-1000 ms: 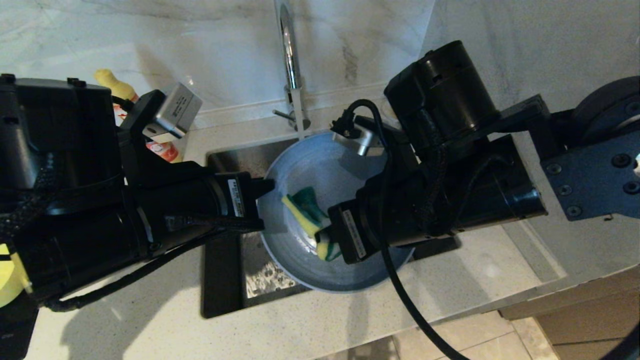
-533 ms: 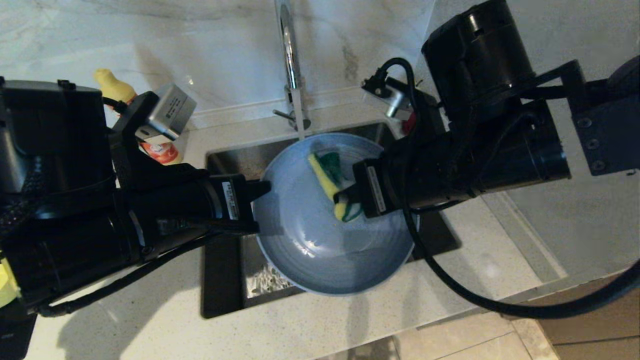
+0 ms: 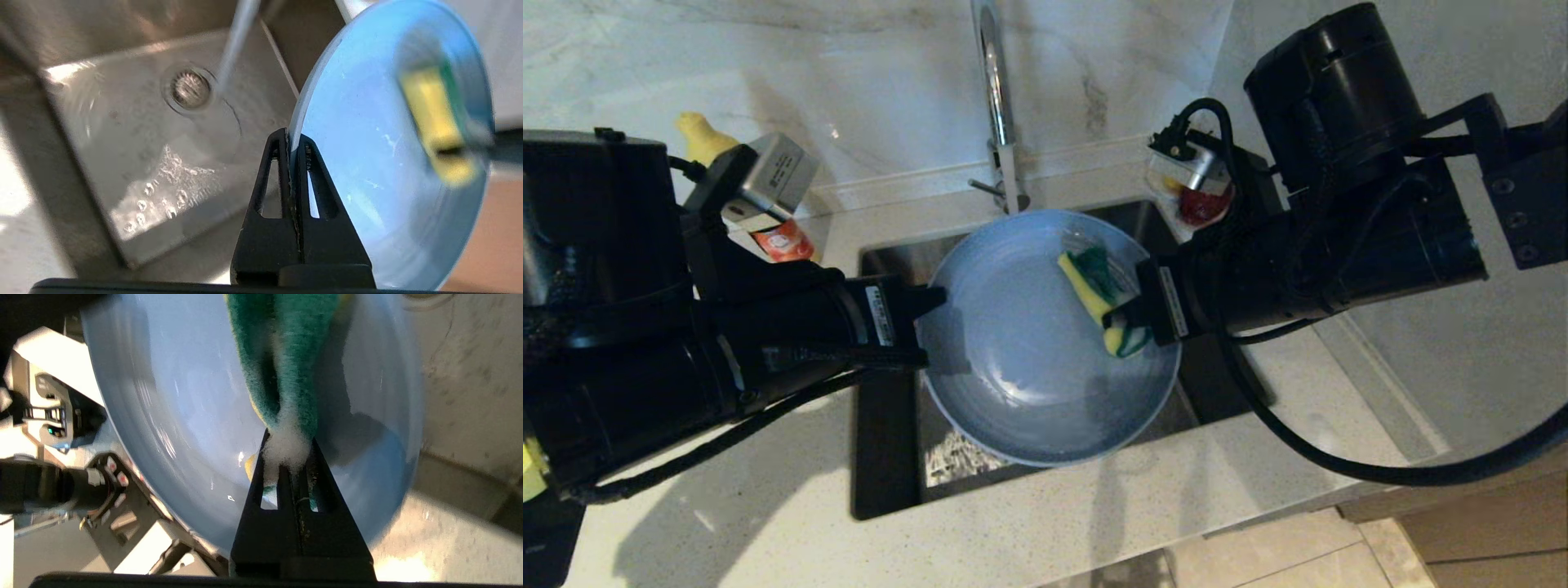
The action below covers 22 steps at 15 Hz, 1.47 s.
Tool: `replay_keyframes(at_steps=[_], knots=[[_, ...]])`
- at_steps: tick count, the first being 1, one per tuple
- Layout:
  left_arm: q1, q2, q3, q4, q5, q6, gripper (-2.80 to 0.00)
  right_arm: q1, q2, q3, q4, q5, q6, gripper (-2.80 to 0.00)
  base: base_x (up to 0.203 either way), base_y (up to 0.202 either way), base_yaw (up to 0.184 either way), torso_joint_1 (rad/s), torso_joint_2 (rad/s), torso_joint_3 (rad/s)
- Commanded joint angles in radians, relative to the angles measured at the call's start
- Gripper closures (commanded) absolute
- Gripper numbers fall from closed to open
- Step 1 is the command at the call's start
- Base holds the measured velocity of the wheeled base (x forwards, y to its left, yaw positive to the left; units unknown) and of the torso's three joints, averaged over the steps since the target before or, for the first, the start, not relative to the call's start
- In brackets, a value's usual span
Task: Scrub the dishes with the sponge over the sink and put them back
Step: Wipe the plate
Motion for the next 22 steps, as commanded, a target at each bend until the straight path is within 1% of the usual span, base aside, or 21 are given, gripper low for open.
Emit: replay_keyframes(at_steps=[1, 4, 5, 7, 12, 15, 18, 22], knots=[[0.022, -0.002, -0.012, -0.002, -0.001, -0.003, 0.00, 0.002, -0.015, 0.007, 0.016, 0.001, 0.002, 0.00, 0.000, 0.000, 0.000, 0.000, 0.00, 0.000], [0.022, 0.009, -0.021, -0.004, -0.006, -0.003, 0.00, 0.042, 0.006, 0.007, 0.017, 0.003, 0.004, 0.00, 0.000, 0.000, 0.000, 0.000, 0.00, 0.000], [0.021, 0.012, -0.023, -0.004, -0.007, -0.004, 0.00, 0.073, 0.016, 0.007, 0.013, 0.003, 0.006, 0.00, 0.000, 0.000, 0.000, 0.000, 0.00, 0.000], [0.020, 0.019, -0.023, -0.004, -0.009, -0.008, 0.00, 0.107, 0.045, 0.003, 0.008, 0.003, 0.009, 0.00, 0.000, 0.000, 0.000, 0.000, 0.00, 0.000], [0.020, 0.021, -0.035, -0.004, -0.007, -0.011, 0.00, 0.140, 0.098, -0.029, 0.004, 0.003, 0.013, 0.00, 0.000, 0.000, 0.000, 0.000, 0.00, 0.000], [0.020, 0.021, -0.030, -0.002, -0.011, -0.011, 0.00, 0.143, 0.126, -0.086, 0.004, 0.002, 0.015, 0.00, 0.000, 0.000, 0.000, 0.000, 0.00, 0.000], [0.010, 0.016, 0.005, -0.001, -0.013, -0.010, 0.00, 0.135, 0.133, -0.148, 0.004, -0.002, 0.018, 0.00, 0.000, 0.000, 0.000, 0.000, 0.00, 0.000], [-0.003, 0.007, 0.034, -0.004, -0.015, -0.011, 0.00, 0.070, 0.141, -0.189, 0.004, 0.000, 0.019, 0.00, 0.000, 0.000, 0.000, 0.000, 0.00, 0.000]])
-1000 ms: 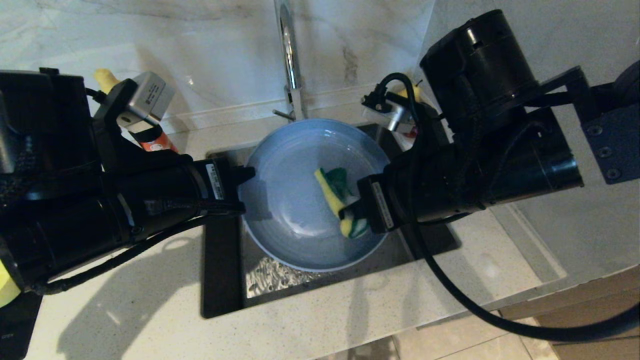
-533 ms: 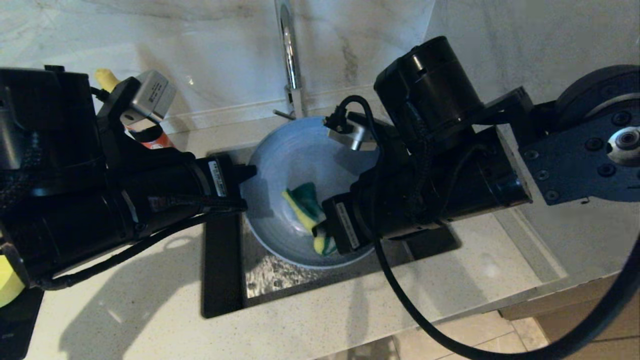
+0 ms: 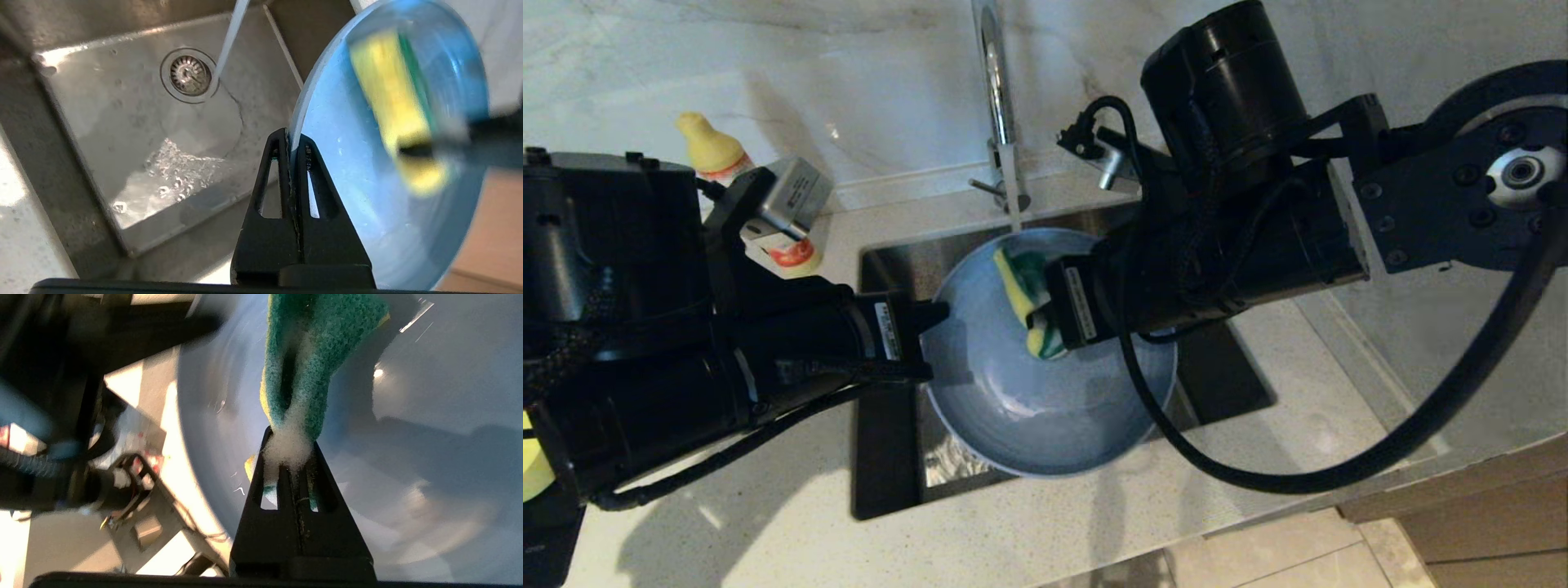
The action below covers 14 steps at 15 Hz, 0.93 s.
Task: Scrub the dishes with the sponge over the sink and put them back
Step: Wipe the plate
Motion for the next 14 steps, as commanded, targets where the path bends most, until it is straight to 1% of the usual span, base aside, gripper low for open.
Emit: replay_keyframes(at_steps=[1, 5, 9, 11, 14], knots=[[-0.004, -0.007, 0.005, -0.004, 0.002, -0.005, 0.00, -0.039, 0.000, -0.009, 0.003, 0.002, 0.001, 0.00, 0.000, 0.000, 0.000, 0.000, 0.00, 0.000], [-0.002, -0.030, -0.009, -0.004, 0.002, -0.006, 0.00, -0.083, -0.012, 0.007, 0.012, 0.000, -0.008, 0.00, 0.000, 0.000, 0.000, 0.000, 0.00, 0.000], [0.007, -0.035, -0.024, -0.004, 0.003, -0.008, 0.00, -0.090, -0.066, 0.084, 0.013, 0.002, -0.011, 0.00, 0.000, 0.000, 0.000, 0.000, 0.00, 0.000], [0.007, -0.030, -0.028, -0.004, 0.003, -0.017, 0.00, -0.074, -0.090, 0.110, 0.015, 0.003, -0.011, 0.00, 0.000, 0.000, 0.000, 0.000, 0.00, 0.000], [0.007, -0.022, -0.023, -0.004, 0.005, -0.020, 0.00, -0.009, -0.067, 0.112, 0.009, 0.007, -0.007, 0.00, 0.000, 0.000, 0.000, 0.000, 0.00, 0.000]])
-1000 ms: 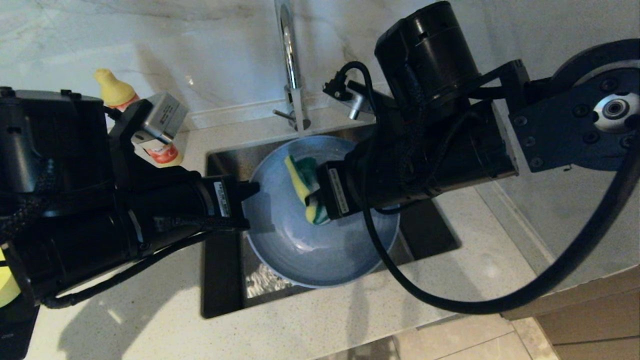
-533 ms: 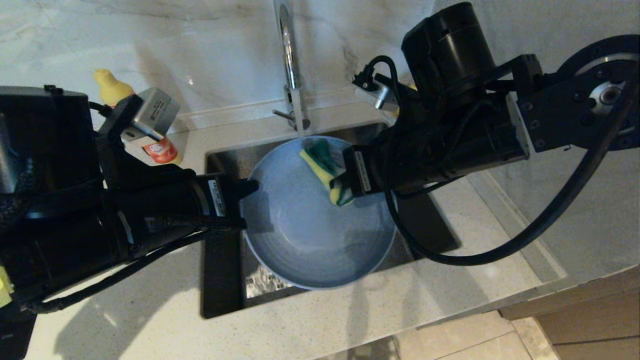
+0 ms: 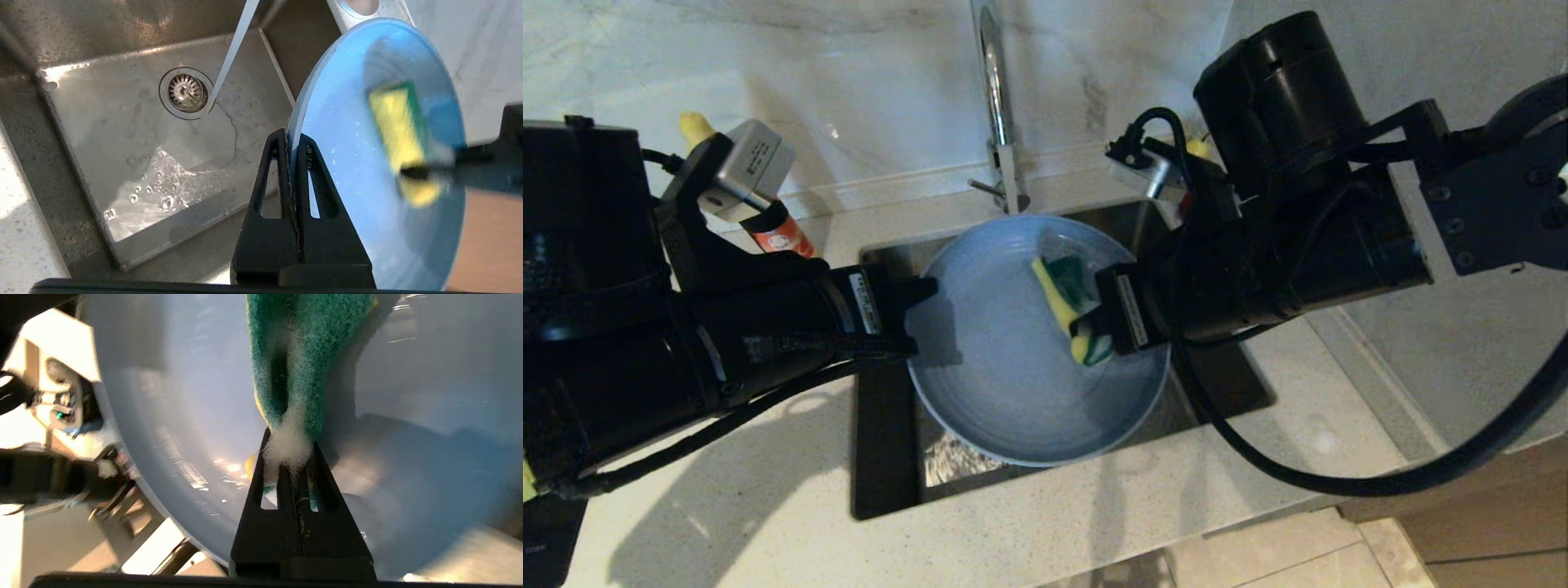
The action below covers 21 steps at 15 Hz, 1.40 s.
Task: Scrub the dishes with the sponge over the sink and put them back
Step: Wipe the plate
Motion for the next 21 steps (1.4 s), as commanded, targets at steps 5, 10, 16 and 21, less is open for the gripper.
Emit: replay_keyframes(at_steps=[5, 10, 16, 21], knots=[[-0.002, 0.008, 0.001, 0.000, -0.001, -0.002, 0.00, 0.119, 0.088, -0.029, -0.006, 0.001, 0.013, 0.00, 0.000, 0.000, 0.000, 0.000, 0.00, 0.000], [-0.005, -0.009, 0.032, 0.000, -0.001, -0.003, 0.00, 0.096, 0.111, -0.096, -0.002, -0.002, 0.014, 0.00, 0.000, 0.000, 0.000, 0.000, 0.00, 0.000], [-0.002, -0.026, 0.101, -0.001, 0.007, -0.021, 0.00, 0.021, -0.031, -0.079, 0.043, -0.002, 0.011, 0.00, 0.000, 0.000, 0.000, 0.000, 0.00, 0.000], [0.000, 0.019, 0.103, -0.001, 0.014, -0.078, 0.00, 0.016, -0.177, -0.069, 0.082, 0.001, 0.010, 0.00, 0.000, 0.000, 0.000, 0.000, 0.00, 0.000]])
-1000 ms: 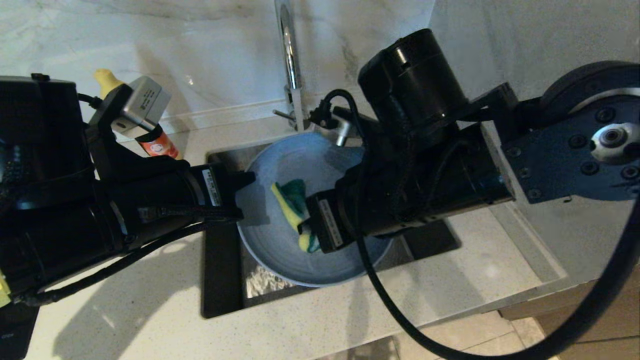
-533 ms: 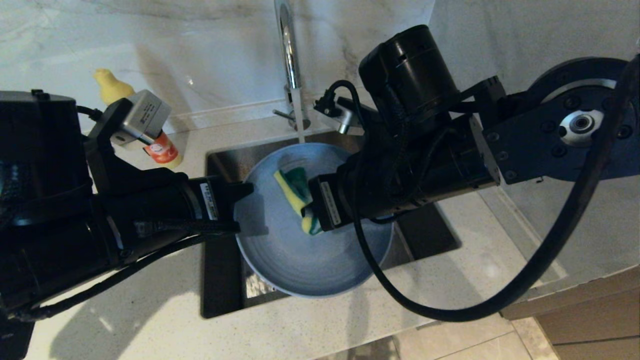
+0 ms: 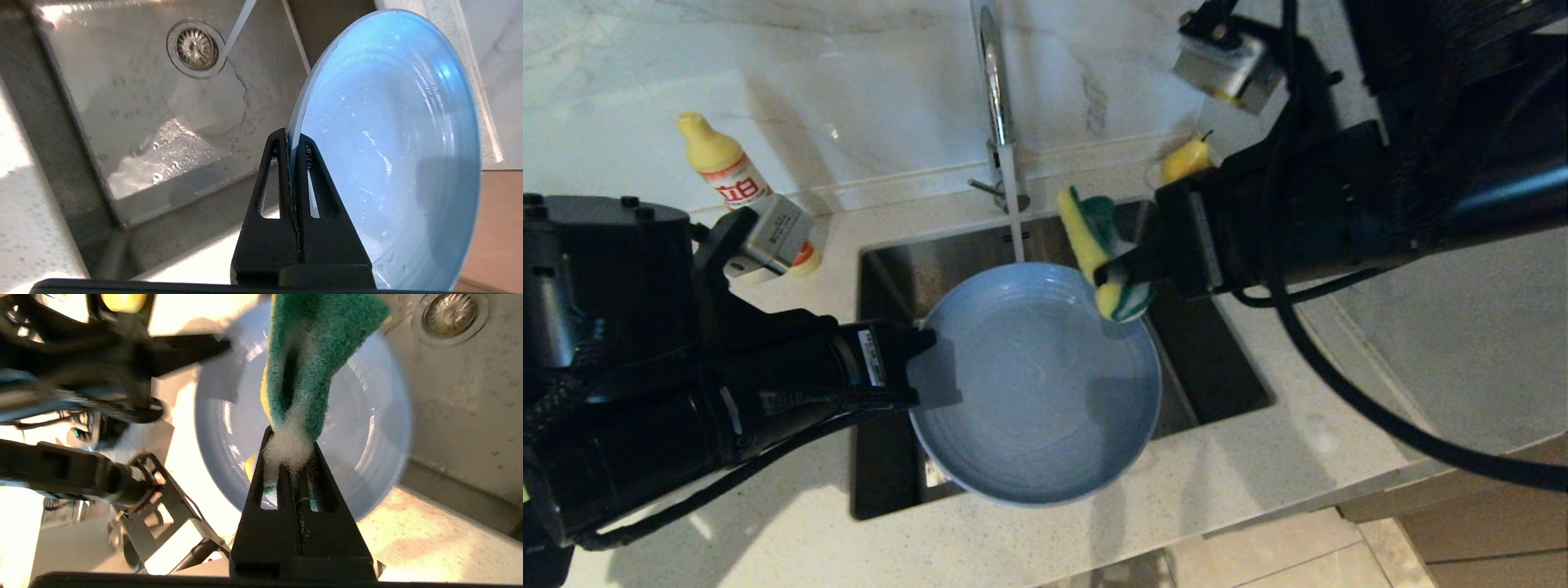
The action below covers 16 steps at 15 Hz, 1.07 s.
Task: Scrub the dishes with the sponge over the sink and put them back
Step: Wipe the plate, then rinse the plate
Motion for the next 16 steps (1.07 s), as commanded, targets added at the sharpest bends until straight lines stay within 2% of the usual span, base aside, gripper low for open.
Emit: replay_keyframes(at_steps=[1, 3, 6, 9, 12, 16], knots=[[0.004, 0.035, 0.001, -0.002, 0.003, -0.017, 0.00, 0.000, -0.079, 0.003, 0.009, 0.003, 0.002, 0.00, 0.000, 0.000, 0.000, 0.000, 0.00, 0.000], [0.043, 0.137, -0.005, -0.003, 0.003, -0.068, 0.00, -0.021, -0.135, 0.019, 0.022, 0.007, 0.008, 0.00, 0.000, 0.000, 0.000, 0.000, 0.00, 0.000], [0.158, 0.284, -0.053, -0.050, 0.000, -0.158, 0.00, -0.156, -0.141, 0.119, -0.013, 0.064, 0.027, 0.00, 0.000, 0.000, 0.000, 0.000, 0.00, 0.000], [0.244, 0.414, -0.165, -0.117, -0.002, -0.234, 0.00, -0.283, -0.133, 0.212, -0.222, 0.196, 0.062, 0.00, 0.000, 0.000, 0.000, 0.000, 0.00, 0.000], [0.267, 0.490, -0.295, -0.124, -0.009, -0.308, 0.00, -0.343, -0.121, 0.254, -0.376, 0.256, 0.129, 0.00, 0.000, 0.000, 0.000, 0.000, 0.00, 0.000], [0.267, 0.561, -0.399, -0.129, -0.032, -0.314, 0.00, -0.380, -0.134, 0.316, -0.414, 0.269, 0.132, 0.00, 0.000, 0.000, 0.000, 0.000, 0.00, 0.000]])
